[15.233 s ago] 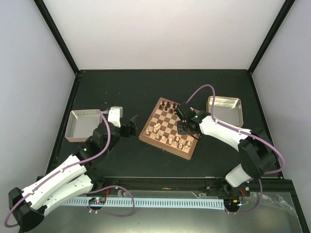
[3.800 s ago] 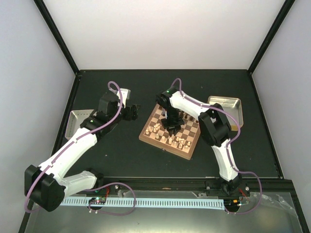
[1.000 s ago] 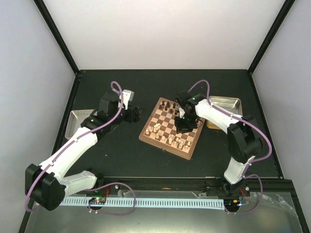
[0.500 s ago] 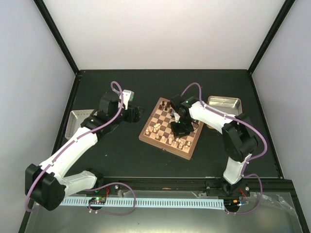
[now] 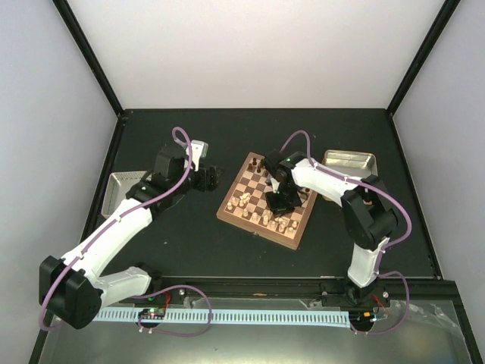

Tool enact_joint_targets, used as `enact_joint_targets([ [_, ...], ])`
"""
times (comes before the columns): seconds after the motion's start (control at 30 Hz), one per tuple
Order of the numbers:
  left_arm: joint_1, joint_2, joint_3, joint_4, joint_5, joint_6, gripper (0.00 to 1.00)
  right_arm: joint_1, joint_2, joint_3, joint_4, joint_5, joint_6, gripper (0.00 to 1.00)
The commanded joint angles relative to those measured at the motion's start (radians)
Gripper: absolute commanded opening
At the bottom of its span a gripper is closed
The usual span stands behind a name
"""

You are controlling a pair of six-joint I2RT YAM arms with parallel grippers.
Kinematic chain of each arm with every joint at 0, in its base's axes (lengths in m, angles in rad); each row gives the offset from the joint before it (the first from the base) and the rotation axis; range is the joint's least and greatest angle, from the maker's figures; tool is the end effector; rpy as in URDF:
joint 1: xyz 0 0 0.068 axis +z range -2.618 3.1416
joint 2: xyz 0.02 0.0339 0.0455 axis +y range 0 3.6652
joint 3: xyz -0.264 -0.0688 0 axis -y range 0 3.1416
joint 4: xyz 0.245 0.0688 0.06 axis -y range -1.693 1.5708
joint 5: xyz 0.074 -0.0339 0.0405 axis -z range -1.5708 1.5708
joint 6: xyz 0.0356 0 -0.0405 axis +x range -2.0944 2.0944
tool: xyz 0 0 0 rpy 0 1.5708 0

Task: Set up the chess pieces on the board
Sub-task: Pick up the chess piece from the chessboard.

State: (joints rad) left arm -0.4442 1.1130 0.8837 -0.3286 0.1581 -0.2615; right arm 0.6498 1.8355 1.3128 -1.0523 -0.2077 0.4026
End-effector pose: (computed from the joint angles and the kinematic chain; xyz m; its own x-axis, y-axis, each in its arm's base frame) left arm 0.2217 -0.1117 0.2953 -0.6027 0.0041 -0.7980 0.4029 0.8647 -0.2998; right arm 0.2590 0.2060 0.1892 -0.9642 -0.2512 0.0847 -0.2321 0.9543 0.1881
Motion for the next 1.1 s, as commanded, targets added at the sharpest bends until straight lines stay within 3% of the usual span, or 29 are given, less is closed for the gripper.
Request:
enact_joint_targets([
  [0.0,0.007,-0.003,0.045,-0.013,-0.024,0.013,0.80,0.006,0.010,0.030,-0.006,0.035,-0.001,0.12],
  [0.33,0.007,-0.009,0.047,-0.011,-0.016,0.014,0.80,0.006,-0.010,0.089,0.004,0.135,0.030,0.09],
  [0.6,0.007,-0.059,-0.011,0.024,0.069,-0.041,0.80,-0.027,-0.033,0.179,0.029,0.073,0.118,0.08],
  [0.87,-0.004,-0.209,-0.289,0.393,0.188,-0.270,0.81,-0.076,-0.107,0.198,0.097,-0.032,0.326,0.08],
  [1.07,-0.061,-0.186,-0.447,0.702,0.215,-0.442,0.80,-0.076,-0.161,0.165,0.232,-0.120,0.486,0.08],
])
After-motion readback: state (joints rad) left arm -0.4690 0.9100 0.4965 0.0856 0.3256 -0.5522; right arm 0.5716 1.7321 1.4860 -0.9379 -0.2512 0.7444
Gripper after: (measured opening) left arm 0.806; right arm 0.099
